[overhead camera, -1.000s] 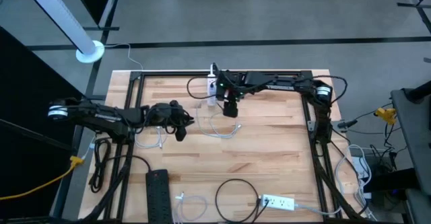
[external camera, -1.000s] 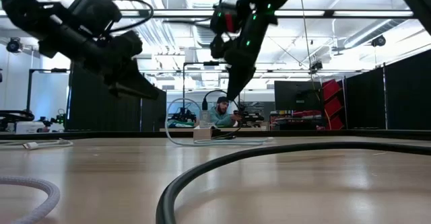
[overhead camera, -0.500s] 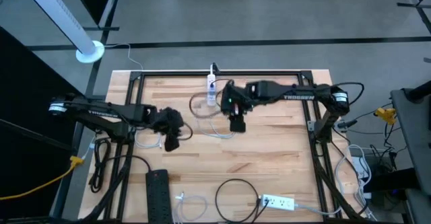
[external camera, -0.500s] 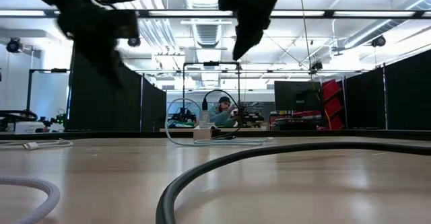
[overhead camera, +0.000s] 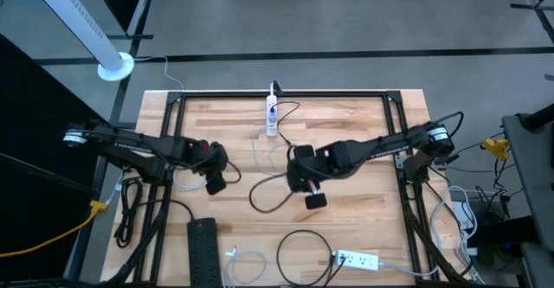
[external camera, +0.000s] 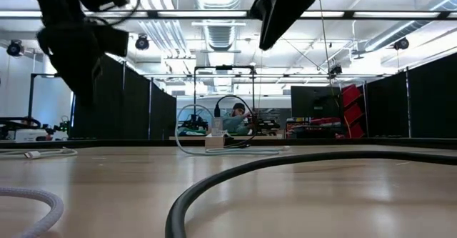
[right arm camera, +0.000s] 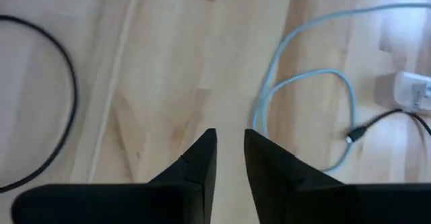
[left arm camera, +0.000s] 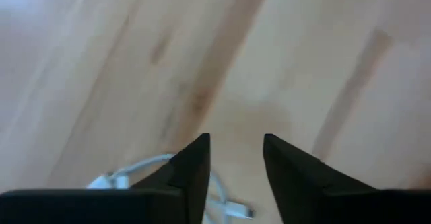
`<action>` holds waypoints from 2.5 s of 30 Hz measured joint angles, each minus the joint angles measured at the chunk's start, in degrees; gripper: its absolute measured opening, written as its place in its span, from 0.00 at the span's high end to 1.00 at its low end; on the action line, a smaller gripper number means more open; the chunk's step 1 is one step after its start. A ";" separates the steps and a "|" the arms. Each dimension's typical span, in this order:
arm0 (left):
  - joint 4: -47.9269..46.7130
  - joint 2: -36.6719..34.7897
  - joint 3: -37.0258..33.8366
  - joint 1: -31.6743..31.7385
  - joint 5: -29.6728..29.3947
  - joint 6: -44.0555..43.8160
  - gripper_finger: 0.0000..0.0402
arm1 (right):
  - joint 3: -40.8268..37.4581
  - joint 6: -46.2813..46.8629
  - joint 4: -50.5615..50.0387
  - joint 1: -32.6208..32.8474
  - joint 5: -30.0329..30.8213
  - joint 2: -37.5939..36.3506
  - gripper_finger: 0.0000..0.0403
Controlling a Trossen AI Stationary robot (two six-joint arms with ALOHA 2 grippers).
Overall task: Plug in charger cables
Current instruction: Insert the white charger cable into the black outlet extension
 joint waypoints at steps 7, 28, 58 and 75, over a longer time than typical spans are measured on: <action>-6.04 3.56 -0.71 11.86 3.01 8.16 0.46 | -1.05 2.54 1.05 2.09 0.07 0.02 0.93; -7.26 22.26 4.27 14.56 8.76 18.02 0.40 | -21.77 33.01 13.39 14.31 0.16 0.11 0.85; -17.62 41.98 14.04 15.57 -8.12 43.89 0.52 | -25.14 40.50 16.62 18.45 4.59 -0.35 0.84; -15.26 38.93 12.24 13.55 -1.71 40.69 0.99 | -22.27 32.78 14.67 17.97 4.57 -0.37 0.89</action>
